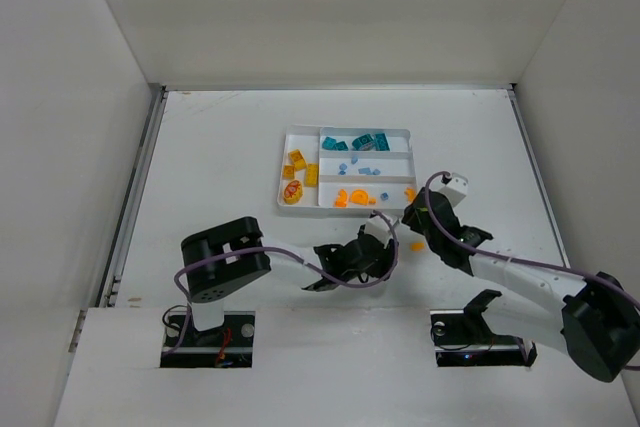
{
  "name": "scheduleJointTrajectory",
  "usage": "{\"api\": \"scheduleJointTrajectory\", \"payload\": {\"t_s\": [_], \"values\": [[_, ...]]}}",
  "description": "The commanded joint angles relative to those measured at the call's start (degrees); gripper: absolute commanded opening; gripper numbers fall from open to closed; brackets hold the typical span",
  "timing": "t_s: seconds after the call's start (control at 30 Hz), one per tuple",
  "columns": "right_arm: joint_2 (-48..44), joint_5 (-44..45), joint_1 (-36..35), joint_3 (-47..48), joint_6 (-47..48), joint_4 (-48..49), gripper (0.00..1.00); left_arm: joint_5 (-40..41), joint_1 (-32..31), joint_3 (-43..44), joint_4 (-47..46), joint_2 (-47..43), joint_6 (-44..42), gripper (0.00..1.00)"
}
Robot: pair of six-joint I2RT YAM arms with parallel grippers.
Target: Sort the legos into containers by color
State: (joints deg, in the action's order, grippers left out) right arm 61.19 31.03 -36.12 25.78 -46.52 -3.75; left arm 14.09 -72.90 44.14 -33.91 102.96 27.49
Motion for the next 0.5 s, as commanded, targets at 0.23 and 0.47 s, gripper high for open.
{"api": "scheduleJointTrajectory", "payload": {"t_s": [0.23, 0.47], "values": [[-2.8, 1.8, -1.0, -2.2, -4.6, -1.7, 0.36, 4.0, -0.5, 5.3, 2.1, 3.6, -1.9, 0.40], [-5.8, 4.2, -2.7, -3.1, -7.6, -6.9, 0.35, 4.2, -1.1, 6.7, 4.6, 5.4, -3.4, 0.30]]}}
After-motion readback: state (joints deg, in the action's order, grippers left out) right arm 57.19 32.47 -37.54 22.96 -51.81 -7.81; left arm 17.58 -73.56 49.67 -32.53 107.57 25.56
